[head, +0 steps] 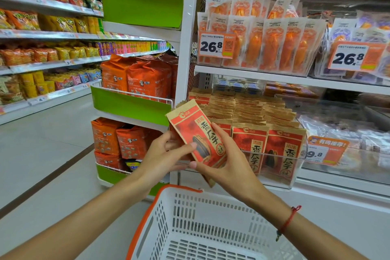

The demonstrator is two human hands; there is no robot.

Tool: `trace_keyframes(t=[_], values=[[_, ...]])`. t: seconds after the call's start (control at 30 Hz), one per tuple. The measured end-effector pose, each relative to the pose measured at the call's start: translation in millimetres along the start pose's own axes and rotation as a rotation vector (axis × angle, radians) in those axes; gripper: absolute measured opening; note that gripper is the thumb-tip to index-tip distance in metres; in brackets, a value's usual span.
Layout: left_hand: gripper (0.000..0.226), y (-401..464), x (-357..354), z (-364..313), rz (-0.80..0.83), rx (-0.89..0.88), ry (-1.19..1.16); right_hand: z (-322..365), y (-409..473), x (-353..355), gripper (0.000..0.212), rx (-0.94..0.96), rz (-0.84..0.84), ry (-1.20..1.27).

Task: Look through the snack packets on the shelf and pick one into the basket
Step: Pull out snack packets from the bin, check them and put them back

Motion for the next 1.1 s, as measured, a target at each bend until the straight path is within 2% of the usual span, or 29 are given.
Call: trace_keyframes(t=[0.13, 0.23, 0.33, 0.37, 0.43, 0.5, 0.57, 0.63, 0.73, 0.8, 0.97, 1.1], values=[[0.027, -1.4, -3.0, -3.7, -0.025, -0.096, 0.100, 1.8, 2.2, -0.9, 0.097, 0.049, -0.070, -0.177], [0.025, 0.9, -1.8, -4.0, -0.029, -0.128, 0.157, 4.6, 3.4, -2.4, 0.095, 0.071, -0.101, -0.203], [0.027, 1.9, 0.7, -7.6, -0.005, -0.140, 0.136, 12.1, 5.2, 5.8, 0.083, 0.002, -0.061, -0.032], [0.032, 2.7, 2.8, -9.8, -0.009, -0.142, 0.121, 14.7, 6.8, 11.0, 0.076, -0.073, -0.005, 0.116], [0.040, 6.8, 9.8, -11.6, -0.057, -0.122, 0.094, 18.9, 8.3, 18.6, 0.067, -0.280, 0.212, 0.450], [0.037, 12.1, 17.9, -10.8, -0.109, -0.069, 0.082, 22.9, 4.5, 20.6, 0.065, -0.425, 0.486, 0.699], [0.030, 15.0, 21.7, -8.1, -0.070, -0.022, 0.102, 23.4, 1.2, 19.5, 0.062, -0.472, 0.662, 0.912], [0.024, 15.0, 20.9, -3.4, 0.028, 0.010, 0.113, 19.0, 0.6, 16.0, 0.065, -0.504, 0.726, 1.050], [0.024, 11.9, 17.2, 0.8, 0.121, 0.040, 0.104, 15.7, -0.9, 10.7, 0.062, -0.515, 0.771, 1.065], [0.024, 11.5, 17.5, 2.6, 0.124, 0.048, 0.070, 15.6, 0.1, 8.6, 0.051, -0.538, 0.731, 1.007], [0.024, 11.7, 22.8, 1.0, 0.071, 0.041, -0.006, 14.1, 2.9, 7.3, 0.038, -0.474, 0.474, 0.517], [0.025, 11.5, 26.2, 1.8, 0.043, 0.013, 0.034, 18.7, 7.2, 19.2, 0.019, -0.304, 0.023, 0.400]])
Point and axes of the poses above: each hand's wrist, its own y-axis towards the middle knuckle, its own x-axis out of the back of the hand, z = x × y, the point moved 3 cm from there along y, towards the middle knuckle, and after that the axes turned 11 degrees about -x, right-handed, at the moved point
